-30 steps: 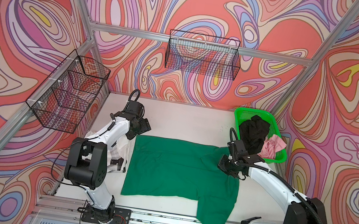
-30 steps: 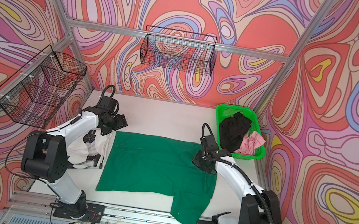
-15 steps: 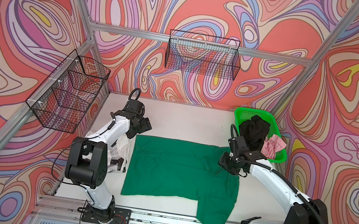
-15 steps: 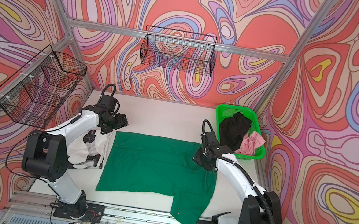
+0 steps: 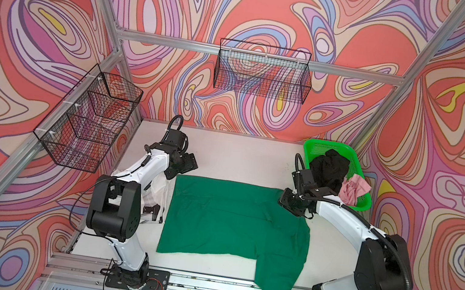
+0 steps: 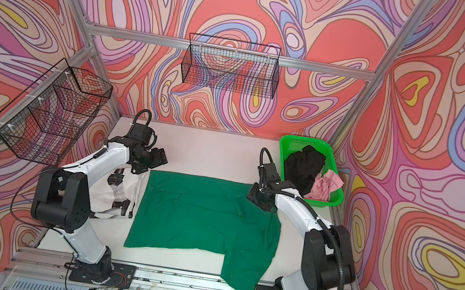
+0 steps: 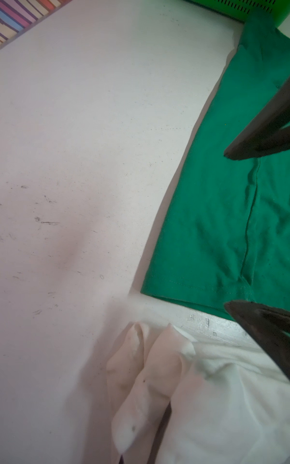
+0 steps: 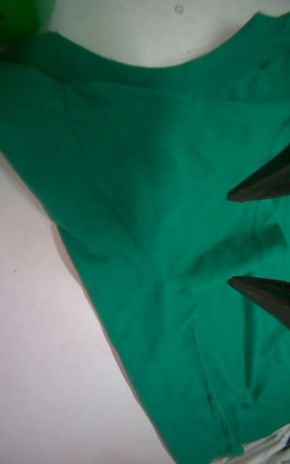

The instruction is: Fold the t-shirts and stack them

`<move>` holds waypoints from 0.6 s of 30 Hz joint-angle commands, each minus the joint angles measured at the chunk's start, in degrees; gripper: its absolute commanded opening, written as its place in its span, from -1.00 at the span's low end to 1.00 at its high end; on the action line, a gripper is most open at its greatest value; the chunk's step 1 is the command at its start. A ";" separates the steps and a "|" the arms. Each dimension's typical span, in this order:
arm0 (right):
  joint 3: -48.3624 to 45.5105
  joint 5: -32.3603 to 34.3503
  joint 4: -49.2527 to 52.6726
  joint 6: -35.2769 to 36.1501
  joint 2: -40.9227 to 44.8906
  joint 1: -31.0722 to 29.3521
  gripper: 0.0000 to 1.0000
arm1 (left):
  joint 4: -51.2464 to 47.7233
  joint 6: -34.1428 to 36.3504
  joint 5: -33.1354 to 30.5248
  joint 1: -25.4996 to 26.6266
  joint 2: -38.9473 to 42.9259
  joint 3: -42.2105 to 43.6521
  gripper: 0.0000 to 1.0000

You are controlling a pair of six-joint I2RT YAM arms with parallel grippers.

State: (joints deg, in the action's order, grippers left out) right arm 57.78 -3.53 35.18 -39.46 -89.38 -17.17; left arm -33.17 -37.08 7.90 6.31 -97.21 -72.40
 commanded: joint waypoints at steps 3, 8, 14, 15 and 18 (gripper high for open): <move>1.97 3.80 -5.54 2.52 -5.32 1.33 0.06 | -0.55 -0.25 0.56 2.06 -2.33 -1.43 0.80; 2.66 6.19 -8.72 2.62 -8.53 1.44 0.12 | -2.16 -0.77 -1.42 5.05 -6.34 -5.41 0.81; 1.35 6.81 -10.40 2.52 -10.41 2.09 0.21 | -1.70 -3.01 -0.22 5.26 -10.62 -5.39 0.81; 1.06 6.62 -10.88 2.56 -10.54 2.14 0.22 | -1.72 -3.21 -0.17 5.29 -11.33 -5.38 0.80; 0.68 6.80 -11.60 2.75 -10.94 2.47 0.25 | -1.96 -3.61 -0.16 5.30 -13.68 -5.53 0.79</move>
State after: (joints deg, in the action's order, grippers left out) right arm 59.22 1.91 25.52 -36.95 -99.55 -15.16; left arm -33.50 -39.29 7.70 11.84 -108.81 -77.28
